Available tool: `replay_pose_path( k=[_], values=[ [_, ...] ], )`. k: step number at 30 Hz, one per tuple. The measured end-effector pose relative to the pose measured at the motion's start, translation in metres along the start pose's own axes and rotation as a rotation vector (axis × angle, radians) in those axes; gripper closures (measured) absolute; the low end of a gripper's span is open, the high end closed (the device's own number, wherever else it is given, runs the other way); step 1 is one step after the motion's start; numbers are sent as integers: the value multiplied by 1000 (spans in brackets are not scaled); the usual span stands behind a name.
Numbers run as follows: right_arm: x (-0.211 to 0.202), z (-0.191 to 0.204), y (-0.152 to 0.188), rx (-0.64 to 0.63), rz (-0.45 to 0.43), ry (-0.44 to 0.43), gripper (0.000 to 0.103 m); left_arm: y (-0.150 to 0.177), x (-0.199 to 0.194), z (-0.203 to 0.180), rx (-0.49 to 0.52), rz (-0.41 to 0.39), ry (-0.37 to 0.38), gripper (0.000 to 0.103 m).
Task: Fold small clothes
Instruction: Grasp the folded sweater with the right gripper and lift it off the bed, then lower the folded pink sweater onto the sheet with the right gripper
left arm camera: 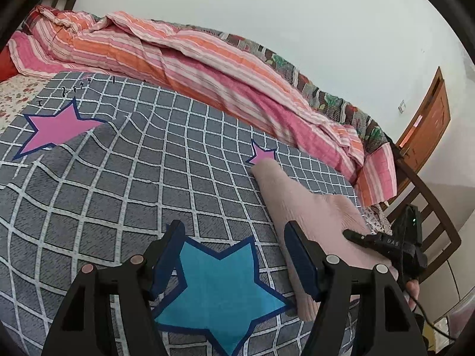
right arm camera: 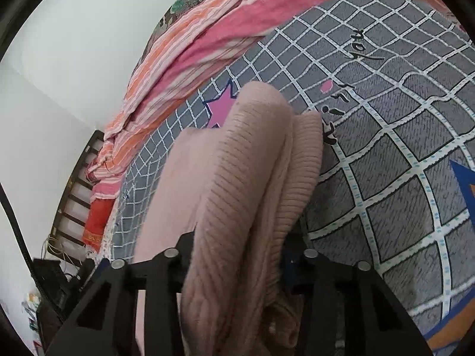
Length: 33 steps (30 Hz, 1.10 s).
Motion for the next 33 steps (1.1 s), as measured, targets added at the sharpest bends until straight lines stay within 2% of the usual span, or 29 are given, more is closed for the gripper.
replay_pose_path(
  k=[6, 9, 11, 17, 19, 20, 22, 24, 25, 26, 29, 31, 33],
  values=[
    [-22, 68, -29, -67, -61, 14, 68, -10, -16, 15, -72, -11, 38, 36],
    [-21, 104, -44, -142, -67, 90, 70, -17, -26, 24, -94, -18, 35, 36],
    [-17, 126, -52, -170, -69, 107, 72, -20, -31, 26, -93, -20, 29, 36],
    [-3, 177, -79, -206, -81, 58, 73, -26, -44, 28, -59, -29, 13, 36],
    [-1, 188, -87, -203, -100, 17, 73, -24, -45, 28, -37, -26, 5, 36],
    [-2, 190, -90, -175, -120, -40, 73, -23, -45, 28, -28, -26, 1, 36],
    [0, 182, -88, -109, -149, -137, 73, -18, -44, 28, -9, -24, -6, 36],
    [10, 158, -78, -38, -149, -166, 72, -11, -39, 30, 4, -13, -15, 36],
    [19, 139, -70, -7, -135, -147, 71, -8, -37, 31, 7, -7, -20, 36],
    [34, 108, -55, 17, -102, -89, 70, -3, -33, 31, 9, 3, -23, 36],
    [58, 53, -22, 12, 17, 59, 68, 10, -25, 29, 24, 35, -22, 36],
    [46, 40, -19, 24, -19, 5, 63, 17, -18, 25, 44, 50, -28, 36],
    [29, 38, -23, -5, -46, 24, 63, 22, -11, 17, 53, 65, -26, 36]
  ],
)
Point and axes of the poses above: each gripper's, at about its wrist camera, not at the fingertips, and x roughly the way its jaws point, z to its left, y to its underside, the point moved 10 cm from there along x, roughly the way its jaws point, and after that the axes turned 11 degrees about -x, right-handed, at the moved point
